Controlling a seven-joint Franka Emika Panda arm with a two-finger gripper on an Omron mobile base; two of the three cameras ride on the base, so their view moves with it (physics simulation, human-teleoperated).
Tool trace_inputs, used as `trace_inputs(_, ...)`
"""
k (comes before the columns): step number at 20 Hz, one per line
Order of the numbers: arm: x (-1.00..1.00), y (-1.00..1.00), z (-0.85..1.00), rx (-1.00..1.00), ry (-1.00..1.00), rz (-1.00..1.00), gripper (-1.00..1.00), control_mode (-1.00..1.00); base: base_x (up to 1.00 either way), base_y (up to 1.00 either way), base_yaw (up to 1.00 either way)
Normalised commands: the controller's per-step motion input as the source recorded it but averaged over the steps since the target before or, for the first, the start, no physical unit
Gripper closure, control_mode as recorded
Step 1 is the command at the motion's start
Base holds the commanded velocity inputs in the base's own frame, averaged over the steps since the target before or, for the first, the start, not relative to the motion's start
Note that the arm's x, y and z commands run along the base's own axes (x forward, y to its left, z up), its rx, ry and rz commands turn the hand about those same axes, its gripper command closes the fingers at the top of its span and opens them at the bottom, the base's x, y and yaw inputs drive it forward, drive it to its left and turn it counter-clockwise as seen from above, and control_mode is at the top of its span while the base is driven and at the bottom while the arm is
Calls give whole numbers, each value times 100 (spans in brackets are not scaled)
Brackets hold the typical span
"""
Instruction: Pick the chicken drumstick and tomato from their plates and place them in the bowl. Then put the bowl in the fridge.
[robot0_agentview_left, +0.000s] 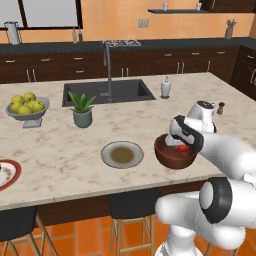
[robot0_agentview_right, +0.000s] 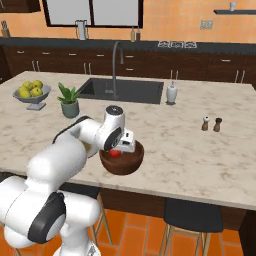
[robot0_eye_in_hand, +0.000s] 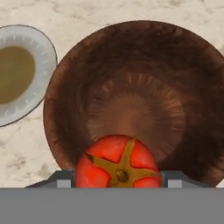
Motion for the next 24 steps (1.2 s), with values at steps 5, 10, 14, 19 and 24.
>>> trace_inputs(5,72,0,-52,0,7,0,100,-100,0,0,0)
trace_inputs(10,28,-2,-29,0,3,0,-100,-100,0,0,0)
trace_inputs(14,3,-10,0,0,0,0,-100,-100,0,0,0)
trace_inputs(19,5,-3,0,0,5,0,-100,-100,0,0,0)
trace_inputs(24,1,0,19,0,6,0,-100,-100,0,0,0)
